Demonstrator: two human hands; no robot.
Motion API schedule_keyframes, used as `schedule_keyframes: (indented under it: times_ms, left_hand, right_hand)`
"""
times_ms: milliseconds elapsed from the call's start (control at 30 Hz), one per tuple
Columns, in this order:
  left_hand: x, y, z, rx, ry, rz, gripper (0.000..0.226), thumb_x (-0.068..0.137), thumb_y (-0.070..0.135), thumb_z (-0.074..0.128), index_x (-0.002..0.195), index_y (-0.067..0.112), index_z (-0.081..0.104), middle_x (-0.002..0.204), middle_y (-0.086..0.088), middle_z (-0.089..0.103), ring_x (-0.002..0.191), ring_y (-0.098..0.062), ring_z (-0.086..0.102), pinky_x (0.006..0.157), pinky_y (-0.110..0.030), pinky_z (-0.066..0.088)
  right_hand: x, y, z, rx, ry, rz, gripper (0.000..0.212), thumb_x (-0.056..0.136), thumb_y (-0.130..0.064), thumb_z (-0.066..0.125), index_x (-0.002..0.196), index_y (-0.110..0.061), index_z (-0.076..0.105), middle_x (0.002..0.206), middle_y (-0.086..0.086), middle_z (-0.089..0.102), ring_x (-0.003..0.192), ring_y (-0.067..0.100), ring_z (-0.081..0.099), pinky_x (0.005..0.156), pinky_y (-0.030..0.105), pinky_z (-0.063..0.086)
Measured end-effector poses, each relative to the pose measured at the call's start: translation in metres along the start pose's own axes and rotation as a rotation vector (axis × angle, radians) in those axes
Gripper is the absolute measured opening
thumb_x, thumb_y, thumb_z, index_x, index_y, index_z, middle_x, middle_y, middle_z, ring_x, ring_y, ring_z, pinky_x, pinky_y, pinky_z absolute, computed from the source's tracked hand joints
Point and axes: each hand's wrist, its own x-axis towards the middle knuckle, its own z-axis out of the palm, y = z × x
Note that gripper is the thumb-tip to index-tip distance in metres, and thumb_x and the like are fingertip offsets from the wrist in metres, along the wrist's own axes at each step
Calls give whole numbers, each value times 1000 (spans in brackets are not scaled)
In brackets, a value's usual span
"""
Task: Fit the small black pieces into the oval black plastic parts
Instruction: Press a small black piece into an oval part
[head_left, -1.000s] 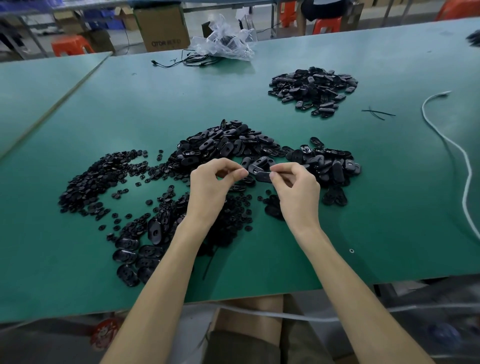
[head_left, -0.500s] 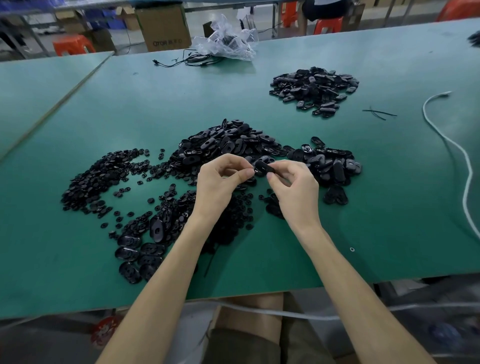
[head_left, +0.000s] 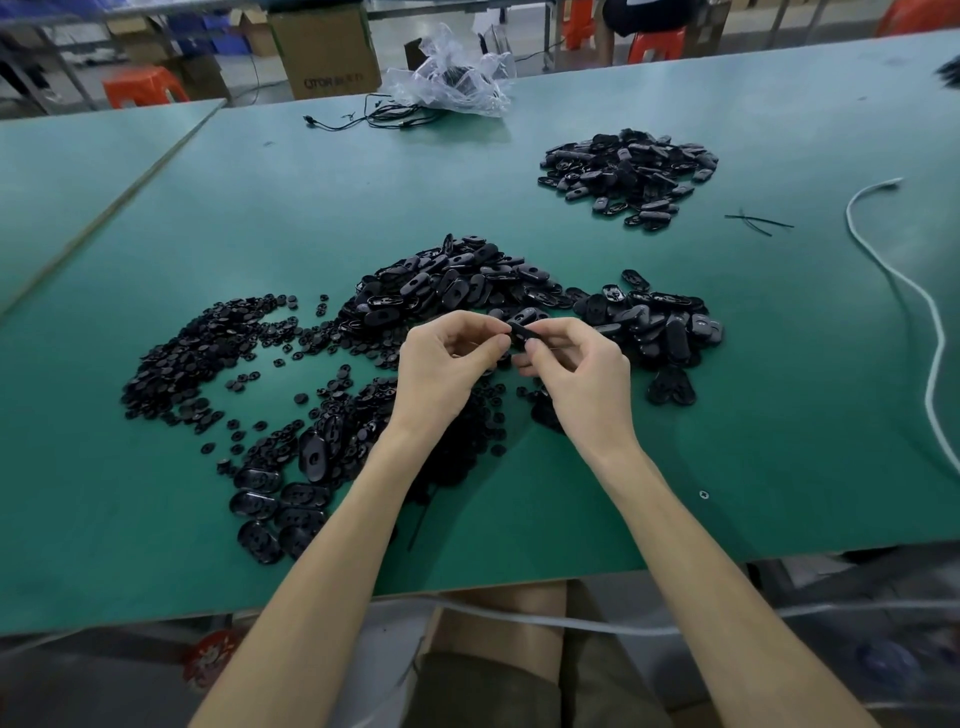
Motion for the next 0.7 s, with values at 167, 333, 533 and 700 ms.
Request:
schedule_keyframes:
  times_ms: [167, 333, 533, 700]
  left_hand:
    - [0, 1, 1, -16, 9, -35, 10, 88, 8, 81, 95, 10, 75, 91, -3, 78, 87, -21, 74, 85, -47, 62]
    - [-2, 0, 1, -7, 13, -33, 8, 87, 7, 81, 92, 10, 75, 86, -7, 77, 84, -29, 73, 83, -53, 60]
    - [-3, 2, 0, 21, 4, -23, 7, 88, 8, 81, 91, 12, 76, 86, -3, 77, 82, -29, 73, 82, -50, 60]
    - [-3, 1, -2, 74, 9, -3, 8, 86, 14, 83, 89, 17, 76, 89, 0, 76, 81, -25, 69, 76, -41, 59]
  right_hand:
    - [-1, -2, 0, 14, -32, -21, 22, 97, 1, 67, 111, -16, 72, 96, -5, 78, 80, 8, 78, 81, 24, 62]
    - [-2, -3, 0, 25, -64, -26, 22, 96, 3, 67, 114, -8, 75, 99, -2, 79, 83, 10, 78, 82, 24, 62]
    - [-3, -3, 1, 31, -92, -23, 23, 96, 2, 69, 117, -7, 75, 101, -1, 79, 85, 9, 78, 85, 27, 63]
    - [-2, -3, 1, 53, -100, -27, 23, 96, 3, 69, 117, -4, 74, 98, 2, 80, 84, 11, 78, 82, 26, 63]
